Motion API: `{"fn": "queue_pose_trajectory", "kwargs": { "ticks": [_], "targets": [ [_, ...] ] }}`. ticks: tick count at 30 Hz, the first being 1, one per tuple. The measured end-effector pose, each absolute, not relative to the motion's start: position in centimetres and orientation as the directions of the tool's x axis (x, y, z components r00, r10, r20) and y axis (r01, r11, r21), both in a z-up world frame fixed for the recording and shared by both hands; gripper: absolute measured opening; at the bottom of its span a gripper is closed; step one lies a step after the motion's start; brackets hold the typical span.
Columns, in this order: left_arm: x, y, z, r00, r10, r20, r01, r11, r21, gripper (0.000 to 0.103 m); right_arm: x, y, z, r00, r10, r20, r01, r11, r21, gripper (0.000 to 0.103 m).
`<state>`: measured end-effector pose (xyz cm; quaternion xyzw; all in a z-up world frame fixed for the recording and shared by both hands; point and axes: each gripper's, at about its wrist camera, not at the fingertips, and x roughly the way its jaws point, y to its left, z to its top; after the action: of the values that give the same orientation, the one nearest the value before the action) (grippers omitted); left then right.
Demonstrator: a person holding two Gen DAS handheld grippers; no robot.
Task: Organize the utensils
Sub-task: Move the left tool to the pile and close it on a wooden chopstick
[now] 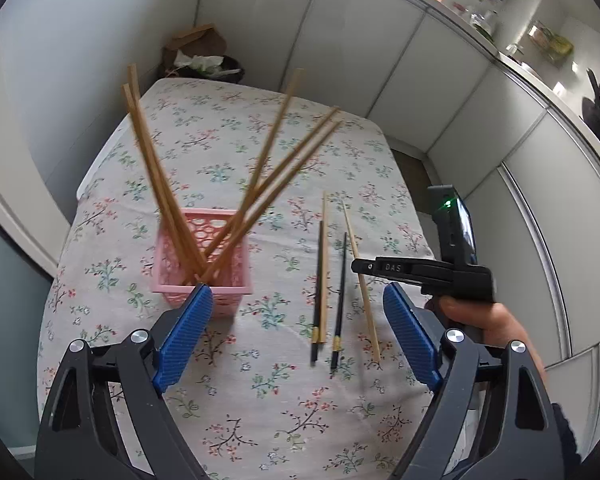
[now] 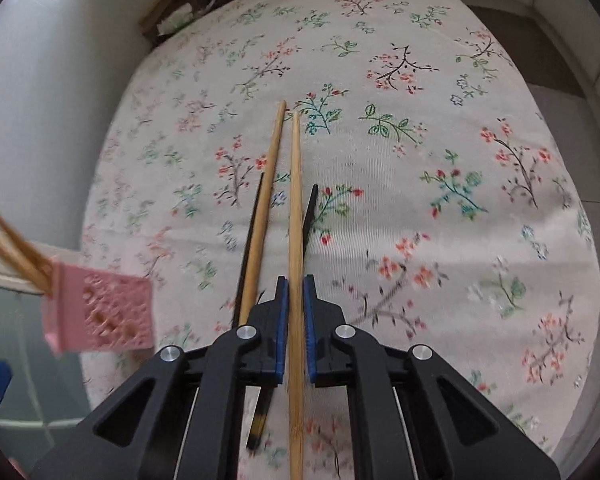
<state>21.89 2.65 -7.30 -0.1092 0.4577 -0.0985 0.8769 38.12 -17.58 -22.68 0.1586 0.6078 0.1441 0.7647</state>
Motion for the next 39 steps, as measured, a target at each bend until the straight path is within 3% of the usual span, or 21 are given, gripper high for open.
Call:
{"fn": "queue_pose_trajectory", "kwargs": {
  "ticks": [3,10,13,22,29,39],
  "targets": [
    [21.9,1.4,-7.5,0.554,-0.281,-0.784,0.092,0.956,-0.277,0.08,37.1,-19.0,-21.5,0.231,0.381,-0.895,-0.044,0.923,0.382,0.008],
    [22.2,-4.3,-10.0,0.488,-0.285,-0.825,0.166,0.958,-0.233,0.069,33.4,-28.2,-15.9,0.432,0.42,-0.798,0.064,0.869,0.491,0.008],
    [23.4,-6.9,-12.1,0.431,-0.287,-0.856,0.2,0.955,-0.219,0.059,32.3,-31.1,-13.8,0.516,0.448,-0.73,0.084,0.822,0.563,0.008],
    [30.1,-10.0,-18.6,0.364,-0.204,-0.909,0.215,0.968,-0.132,0.031,31.5,-32.4,-12.1,0.57,0.464,-0.678,0.065,0.797,0.6,0.008],
    [32.5,-10.1,-20.7,0.375,-0.107,-0.921,0.2,0.979,-0.032,0.031,31.8,-31.5,-11.7,0.574,0.515,-0.637,0.032,0.763,0.645,0.008],
    [34.8,-9.6,-20.9,0.377,-0.121,-0.918,0.18,0.982,-0.055,0.025,32.5,-31.3,-12.0,0.572,0.531,-0.625,0.031,0.747,0.664,0.008]
  ]
}}
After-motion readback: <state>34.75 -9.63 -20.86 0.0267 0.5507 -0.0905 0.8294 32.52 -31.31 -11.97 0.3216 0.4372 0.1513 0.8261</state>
